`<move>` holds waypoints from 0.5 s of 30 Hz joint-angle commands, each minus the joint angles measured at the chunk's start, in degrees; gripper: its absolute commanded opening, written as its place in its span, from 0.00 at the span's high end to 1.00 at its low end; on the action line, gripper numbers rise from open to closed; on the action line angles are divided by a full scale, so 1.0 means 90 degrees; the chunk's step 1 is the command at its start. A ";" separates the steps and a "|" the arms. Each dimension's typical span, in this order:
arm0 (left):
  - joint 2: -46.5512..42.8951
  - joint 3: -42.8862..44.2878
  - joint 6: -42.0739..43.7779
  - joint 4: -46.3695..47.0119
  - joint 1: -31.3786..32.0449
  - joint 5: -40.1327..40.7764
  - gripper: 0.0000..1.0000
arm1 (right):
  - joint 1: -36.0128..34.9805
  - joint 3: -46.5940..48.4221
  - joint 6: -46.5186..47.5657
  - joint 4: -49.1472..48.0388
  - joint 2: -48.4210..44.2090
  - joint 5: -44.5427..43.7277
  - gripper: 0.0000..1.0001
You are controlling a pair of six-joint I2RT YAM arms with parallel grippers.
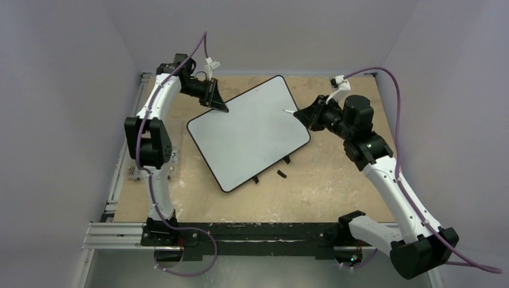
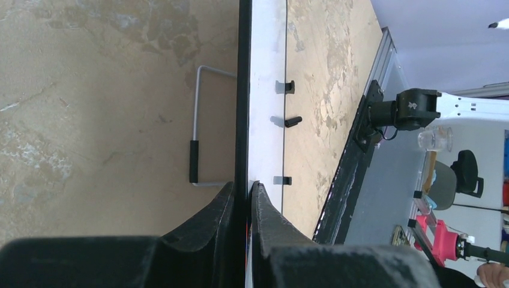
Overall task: Write a sentence on the whiteboard
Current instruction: Hold the whiteboard on the whiteboard stand, then write a sentence on the whiteboard.
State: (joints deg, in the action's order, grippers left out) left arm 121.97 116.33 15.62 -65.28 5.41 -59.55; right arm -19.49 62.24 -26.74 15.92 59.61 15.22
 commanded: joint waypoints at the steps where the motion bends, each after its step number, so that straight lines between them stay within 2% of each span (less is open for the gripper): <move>1: -0.0368 -0.0125 0.0299 0.0046 0.0023 0.0488 1.00 | 0.0013 -0.0251 0.0253 -0.0929 0.0065 0.0755 1.00; 5: -0.0376 -0.0163 0.0132 0.0137 0.0043 0.0700 1.00 | -0.0165 -0.0048 0.0339 -0.1042 0.0595 0.1128 1.00; 12: -0.0528 -0.0419 -0.0044 0.0340 0.0056 0.0948 1.00 | -0.1374 0.0908 0.0880 -0.0838 0.1688 0.0480 1.00; 15: -0.0622 -0.0550 -0.0147 0.0516 0.0053 0.1004 1.00 | -0.1526 0.1104 0.0762 -0.1037 0.1997 0.0493 1.00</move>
State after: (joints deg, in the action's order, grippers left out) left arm 119.92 113.14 13.85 -63.35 5.54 -57.71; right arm -31.35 67.29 -21.71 10.20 76.55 20.67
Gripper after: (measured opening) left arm 0.103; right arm 0.088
